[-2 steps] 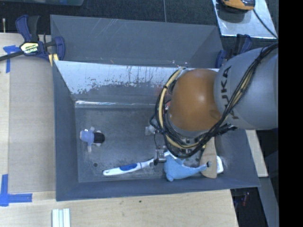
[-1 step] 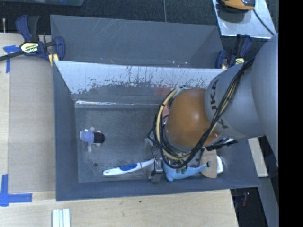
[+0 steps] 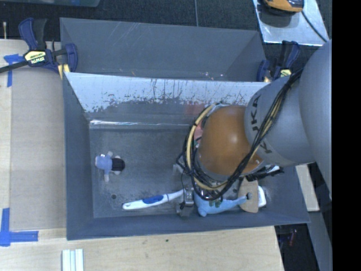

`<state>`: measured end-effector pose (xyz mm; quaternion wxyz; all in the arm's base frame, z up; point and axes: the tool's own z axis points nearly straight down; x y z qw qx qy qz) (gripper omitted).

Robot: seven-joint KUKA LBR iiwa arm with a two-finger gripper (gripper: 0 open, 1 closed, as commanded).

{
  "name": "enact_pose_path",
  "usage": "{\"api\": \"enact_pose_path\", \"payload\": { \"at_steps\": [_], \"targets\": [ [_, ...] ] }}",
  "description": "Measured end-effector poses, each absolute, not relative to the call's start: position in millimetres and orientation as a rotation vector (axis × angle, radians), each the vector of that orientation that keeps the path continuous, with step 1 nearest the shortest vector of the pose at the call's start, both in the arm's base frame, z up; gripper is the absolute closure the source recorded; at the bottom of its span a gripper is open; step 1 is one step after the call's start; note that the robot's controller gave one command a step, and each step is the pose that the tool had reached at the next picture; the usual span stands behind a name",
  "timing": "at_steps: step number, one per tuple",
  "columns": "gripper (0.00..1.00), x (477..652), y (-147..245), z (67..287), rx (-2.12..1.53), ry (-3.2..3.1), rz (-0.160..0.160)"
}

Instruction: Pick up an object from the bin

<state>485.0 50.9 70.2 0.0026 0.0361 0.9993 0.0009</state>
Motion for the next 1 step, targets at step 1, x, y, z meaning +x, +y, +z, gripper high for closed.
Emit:
{"api": "enact_pose_path", "payload": {
  "at_steps": [1],
  "targets": [
    [0.0, 485.3, 52.0, 70.5, 0.064, 3.135, 0.003]
  ]
}}
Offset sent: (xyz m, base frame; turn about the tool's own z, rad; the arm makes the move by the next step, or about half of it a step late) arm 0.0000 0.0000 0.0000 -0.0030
